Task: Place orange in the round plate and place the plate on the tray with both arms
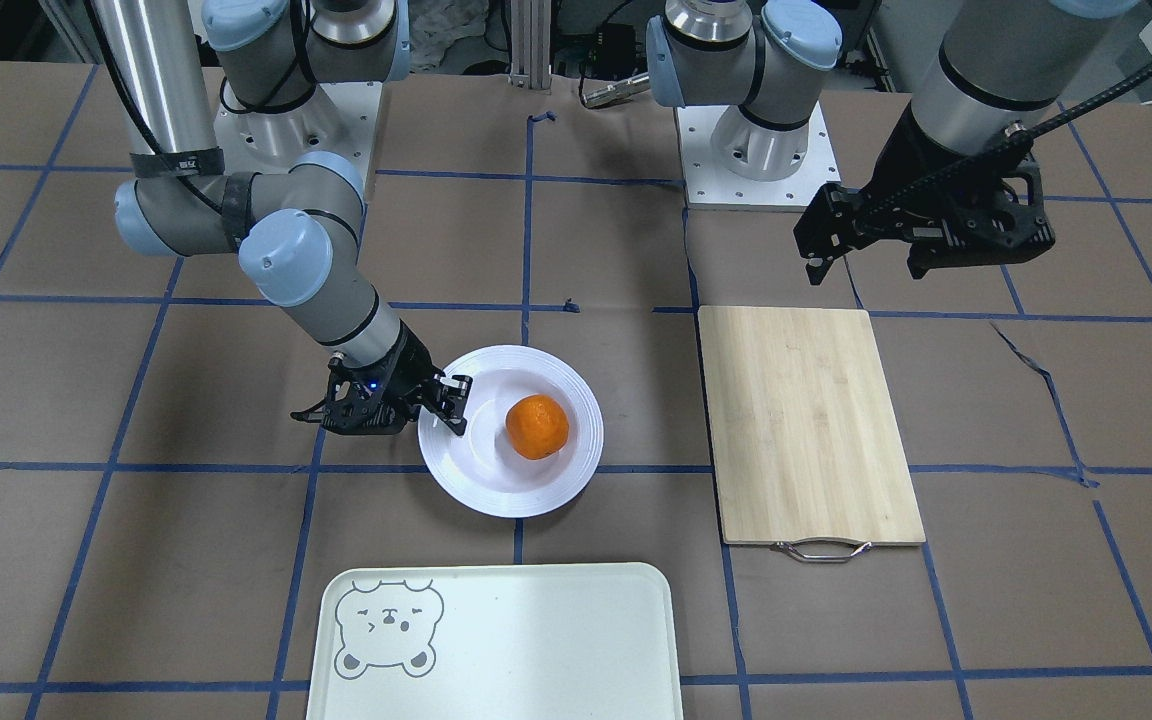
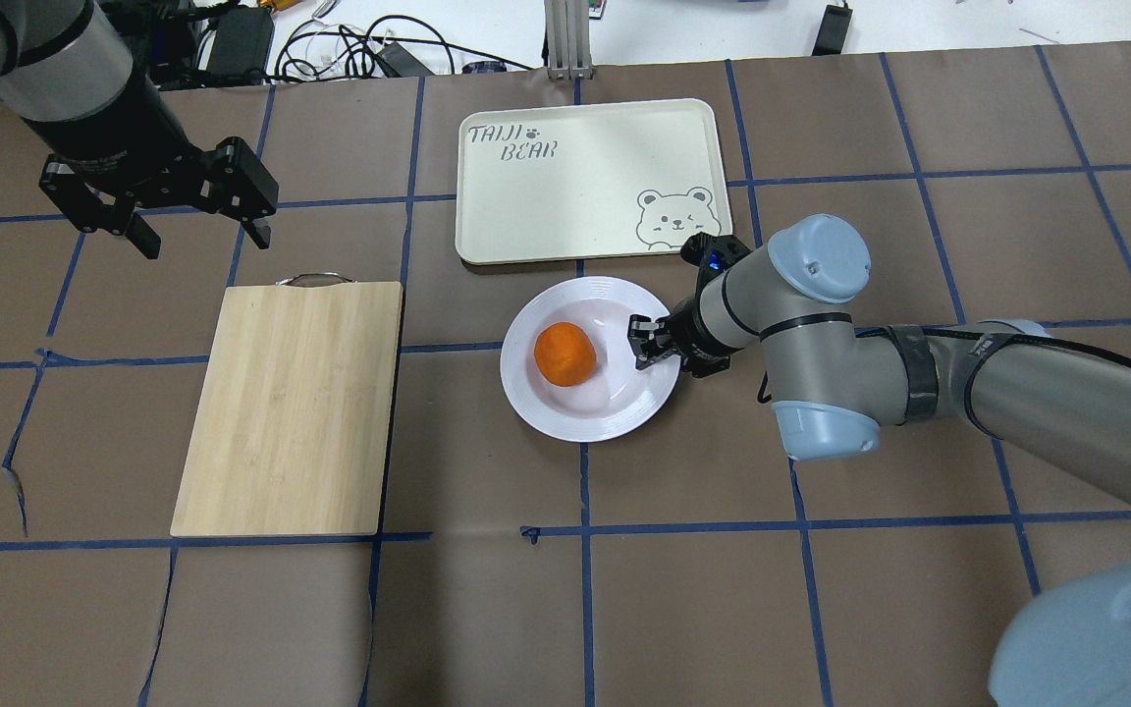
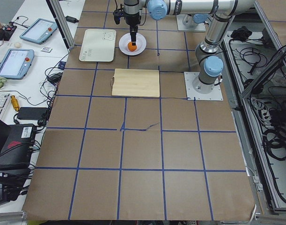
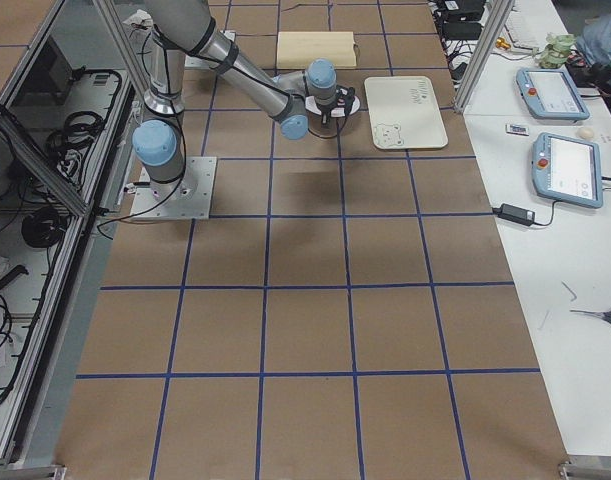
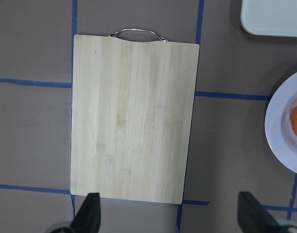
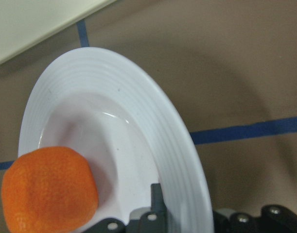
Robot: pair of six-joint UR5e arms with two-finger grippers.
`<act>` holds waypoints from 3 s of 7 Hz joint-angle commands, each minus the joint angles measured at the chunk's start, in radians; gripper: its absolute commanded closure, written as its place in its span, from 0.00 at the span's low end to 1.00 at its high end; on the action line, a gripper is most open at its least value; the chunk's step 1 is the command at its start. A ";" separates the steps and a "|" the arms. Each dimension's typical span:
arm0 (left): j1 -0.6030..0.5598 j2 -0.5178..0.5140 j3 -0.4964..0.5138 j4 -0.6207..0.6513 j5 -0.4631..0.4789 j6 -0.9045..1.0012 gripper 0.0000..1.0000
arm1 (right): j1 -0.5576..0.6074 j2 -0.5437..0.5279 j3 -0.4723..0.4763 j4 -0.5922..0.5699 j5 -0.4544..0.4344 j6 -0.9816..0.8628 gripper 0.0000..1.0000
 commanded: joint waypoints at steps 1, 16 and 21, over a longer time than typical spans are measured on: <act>0.001 0.000 0.000 -0.001 0.002 0.045 0.00 | -0.014 0.004 -0.098 0.015 0.047 0.059 1.00; 0.000 0.000 -0.023 0.003 -0.001 0.051 0.00 | -0.045 0.226 -0.865 0.647 -0.343 -0.241 0.00; 0.000 0.003 -0.021 0.006 -0.002 0.053 0.00 | -0.048 -0.182 -0.752 1.075 -0.362 -0.382 0.00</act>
